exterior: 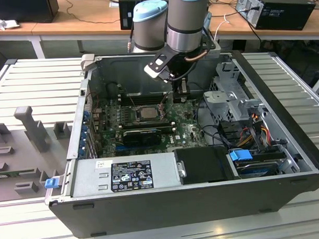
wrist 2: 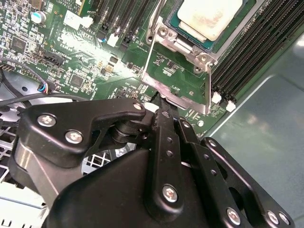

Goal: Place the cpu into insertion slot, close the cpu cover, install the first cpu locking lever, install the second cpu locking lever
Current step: 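Close the cpu cover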

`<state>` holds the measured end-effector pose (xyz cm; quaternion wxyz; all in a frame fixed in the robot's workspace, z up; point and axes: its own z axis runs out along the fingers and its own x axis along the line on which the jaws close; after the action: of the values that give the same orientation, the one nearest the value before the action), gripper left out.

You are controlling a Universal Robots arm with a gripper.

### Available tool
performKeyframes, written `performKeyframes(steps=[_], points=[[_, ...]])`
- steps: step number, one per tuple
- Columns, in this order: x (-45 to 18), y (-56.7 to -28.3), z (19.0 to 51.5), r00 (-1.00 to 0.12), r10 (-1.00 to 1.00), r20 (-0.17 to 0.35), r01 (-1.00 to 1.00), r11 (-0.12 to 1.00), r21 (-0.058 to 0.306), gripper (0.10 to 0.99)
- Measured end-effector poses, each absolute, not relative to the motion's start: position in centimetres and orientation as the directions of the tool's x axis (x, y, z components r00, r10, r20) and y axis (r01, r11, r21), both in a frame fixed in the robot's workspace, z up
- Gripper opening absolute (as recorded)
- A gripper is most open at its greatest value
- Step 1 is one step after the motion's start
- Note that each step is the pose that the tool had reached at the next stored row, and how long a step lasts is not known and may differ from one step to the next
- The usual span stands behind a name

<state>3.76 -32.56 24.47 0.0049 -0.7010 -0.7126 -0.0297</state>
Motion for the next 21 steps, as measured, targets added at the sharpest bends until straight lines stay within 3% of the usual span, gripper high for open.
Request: performKeyframes(steps=[21], points=[[2.96, -32.56, 24.47, -0.017, 0.999, 0.049, 0.999, 0.016, 0.035, 0.106]])
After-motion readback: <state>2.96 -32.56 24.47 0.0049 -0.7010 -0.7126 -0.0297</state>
